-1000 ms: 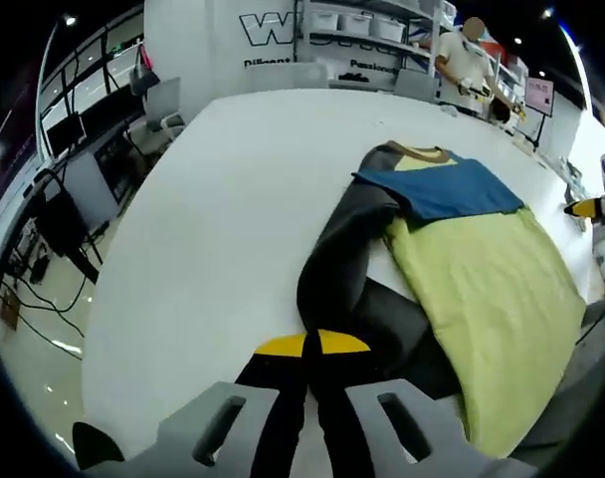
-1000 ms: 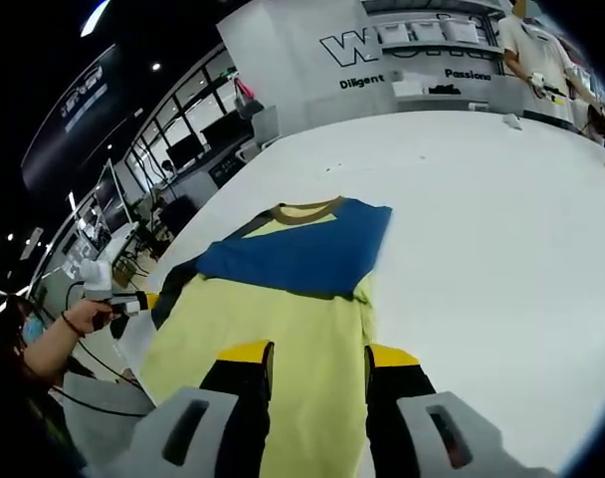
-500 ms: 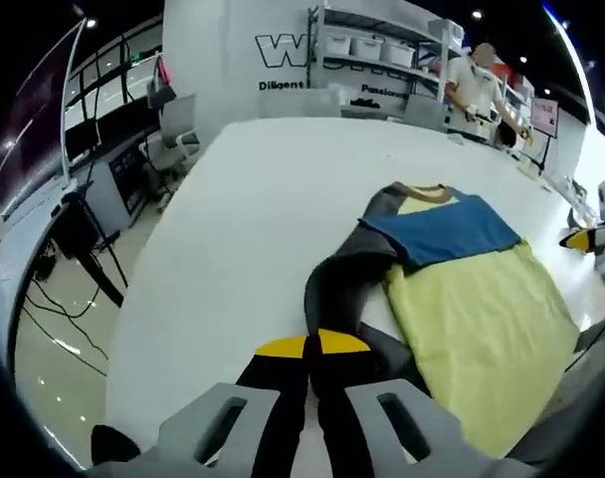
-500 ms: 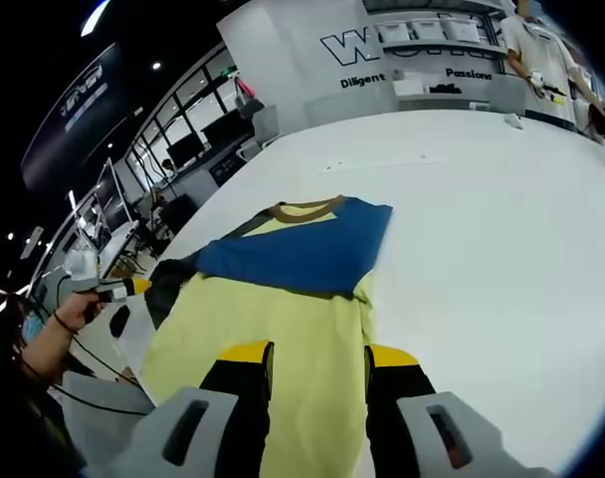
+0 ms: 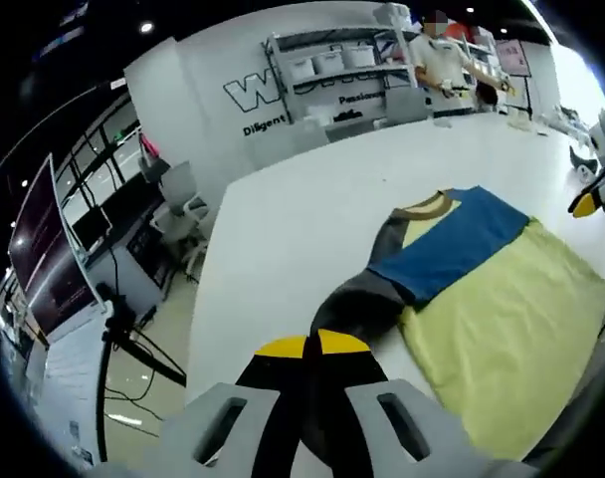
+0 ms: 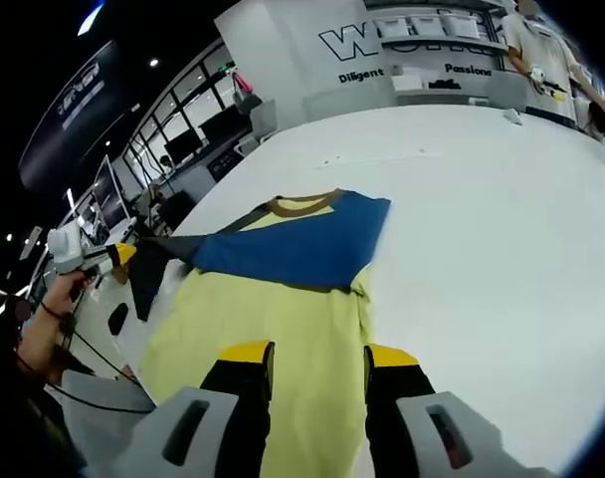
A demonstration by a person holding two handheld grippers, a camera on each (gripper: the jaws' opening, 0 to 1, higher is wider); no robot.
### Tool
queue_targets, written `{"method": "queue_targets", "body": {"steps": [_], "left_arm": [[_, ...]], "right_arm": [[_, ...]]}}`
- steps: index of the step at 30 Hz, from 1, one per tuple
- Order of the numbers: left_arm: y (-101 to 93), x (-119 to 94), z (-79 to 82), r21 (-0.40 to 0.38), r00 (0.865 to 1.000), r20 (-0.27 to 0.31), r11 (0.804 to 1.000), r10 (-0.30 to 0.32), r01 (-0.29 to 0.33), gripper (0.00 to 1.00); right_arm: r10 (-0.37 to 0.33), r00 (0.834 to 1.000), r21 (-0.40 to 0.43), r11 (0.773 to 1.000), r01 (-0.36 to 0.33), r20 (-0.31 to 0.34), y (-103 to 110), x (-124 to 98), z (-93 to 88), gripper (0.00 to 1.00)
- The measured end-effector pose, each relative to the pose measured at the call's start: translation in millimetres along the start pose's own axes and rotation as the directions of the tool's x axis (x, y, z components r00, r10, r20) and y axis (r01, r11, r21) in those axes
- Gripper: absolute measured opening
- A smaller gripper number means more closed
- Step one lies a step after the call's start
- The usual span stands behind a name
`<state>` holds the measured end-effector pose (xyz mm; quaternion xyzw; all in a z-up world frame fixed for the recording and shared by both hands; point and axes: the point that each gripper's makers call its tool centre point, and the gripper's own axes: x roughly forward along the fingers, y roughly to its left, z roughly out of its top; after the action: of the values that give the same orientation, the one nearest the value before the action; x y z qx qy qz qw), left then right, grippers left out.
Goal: Fold the garment on the visible template until the final outline fits inside the template.
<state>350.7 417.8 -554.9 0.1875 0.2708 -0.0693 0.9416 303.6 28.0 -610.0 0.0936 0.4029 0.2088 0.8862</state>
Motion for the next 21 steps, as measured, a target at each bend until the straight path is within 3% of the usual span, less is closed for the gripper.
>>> {"method": "queue_targets", "body": {"steps": [4,7,9,11,14,18,21], "left_arm": [[-28.5,-4.0,0.2,0.070,0.999,-0.001,0.996,-0.049,0.049,0.00],[-51.2,-5.5,1.1,0.067,0.995,0.024,0.993,-0.101,0.099,0.00],[-67.9,-4.0,-7.1,0.072,0.990,0.005,0.988,-0.138,0.137,0.00],[-75.2,-2.1,-11.1,0.100,0.989,0.004,0.984,-0.151,0.149,0.00],[-91.2,-3.6,-11.7,0.059,0.979,0.011,0.977,-0.206,0.205,0.00],[-102.5,-1.7,-15.8,0.126,0.975,-0.017,0.967,-0.222,0.222,0.00],[-111.1,0.5,-18.6,0.119,0.969,-0.024,0.962,-0.246,0.247,0.00]], "right_arm": [[0.000,1.000,0.000,1.000,0.000,-0.004,0.2,0.3,-1.2,0.31],[0.000,1.000,0.000,1.000,0.000,-0.007,0.9,0.8,-1.9,0.31],[0.001,1.000,-0.002,1.000,-0.001,-0.011,1.8,1.0,-2.4,0.31],[0.002,1.000,-0.028,1.000,-0.003,-0.022,3.3,1.4,-3.3,0.32],[0.009,1.000,-0.033,0.999,-0.010,-0.026,4.6,1.7,-3.2,0.32],[0.004,1.000,-0.026,1.000,-0.005,-0.024,3.5,2.8,-1.9,0.31],[0.010,1.000,-0.027,1.000,-0.011,-0.024,5.2,3.4,-1.4,0.31]]}}
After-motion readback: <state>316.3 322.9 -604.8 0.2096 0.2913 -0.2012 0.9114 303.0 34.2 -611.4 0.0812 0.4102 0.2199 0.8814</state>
